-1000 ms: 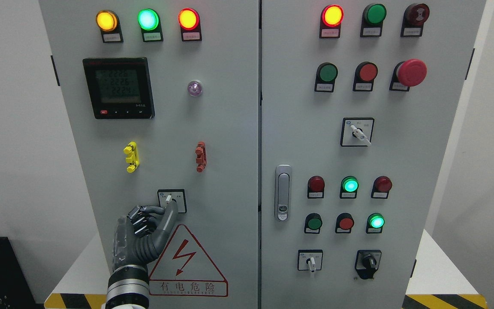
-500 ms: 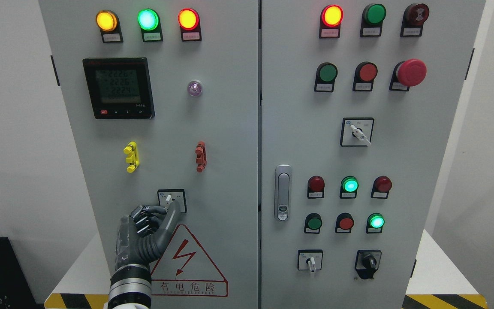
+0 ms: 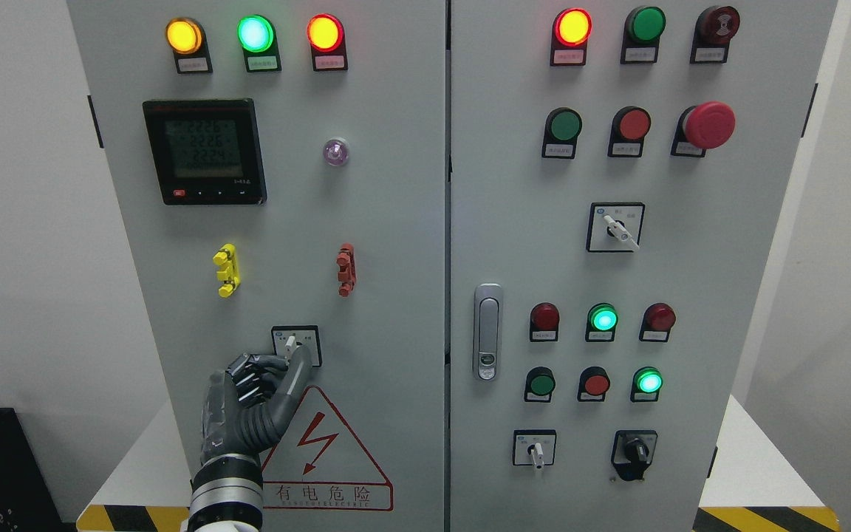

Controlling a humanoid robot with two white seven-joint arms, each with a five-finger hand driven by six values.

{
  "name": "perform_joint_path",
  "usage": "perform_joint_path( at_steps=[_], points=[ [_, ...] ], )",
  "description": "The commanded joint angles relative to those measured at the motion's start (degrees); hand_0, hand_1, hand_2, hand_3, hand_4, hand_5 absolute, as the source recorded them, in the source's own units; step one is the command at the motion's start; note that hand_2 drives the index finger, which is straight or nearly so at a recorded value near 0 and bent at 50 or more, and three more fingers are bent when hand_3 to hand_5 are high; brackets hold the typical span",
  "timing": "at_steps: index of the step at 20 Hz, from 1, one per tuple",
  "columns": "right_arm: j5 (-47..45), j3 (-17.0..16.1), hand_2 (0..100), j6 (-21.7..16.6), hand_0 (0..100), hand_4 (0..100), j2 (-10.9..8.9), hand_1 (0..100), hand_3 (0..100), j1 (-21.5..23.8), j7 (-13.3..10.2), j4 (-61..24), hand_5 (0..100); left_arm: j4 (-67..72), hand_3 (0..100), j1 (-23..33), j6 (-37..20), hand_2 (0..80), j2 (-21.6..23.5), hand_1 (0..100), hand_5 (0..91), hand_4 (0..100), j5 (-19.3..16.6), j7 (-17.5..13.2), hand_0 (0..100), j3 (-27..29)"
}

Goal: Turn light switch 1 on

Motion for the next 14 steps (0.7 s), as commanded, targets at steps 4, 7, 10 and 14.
perform_joint_path(
  at_steps=[4, 7, 10, 14],
  points=[
    [0.00, 0.00, 0, -0.02, 31, 0, 0.00, 0, 0, 0.02, -0.03, 0.00, 0, 0.21, 90, -0.14, 0.00, 58.5, -0.08, 63, 83.8, 92, -0.07, -0.06, 28, -0.71],
    [0.00, 0.00, 0, -0.02, 31, 0, 0.00, 0, 0, 0.02, -0.03, 0.00, 0, 0.21, 90, -0.14, 0.00, 58.5, -0.08, 62, 83.9, 92, -0.07, 0.03, 29, -0.71],
    [0.00, 0.00, 0, -0.02, 31, 0, 0.00, 0, 0, 0.02, -0.03, 0.00, 0, 0.21, 90, -0.14, 0.00, 58.6, -0.08, 61, 83.9, 92, -0.07, 0.03, 31, -0.71],
    [0.00, 0.00, 0, -0.02, 31, 0, 0.00, 0, 0, -0.07, -0.03, 0.00, 0, 0.21, 90, -0.14, 0.00, 58.6, 0.01, 58, 83.9, 92, -0.07, 0.03, 35, -0.71]
  ],
)
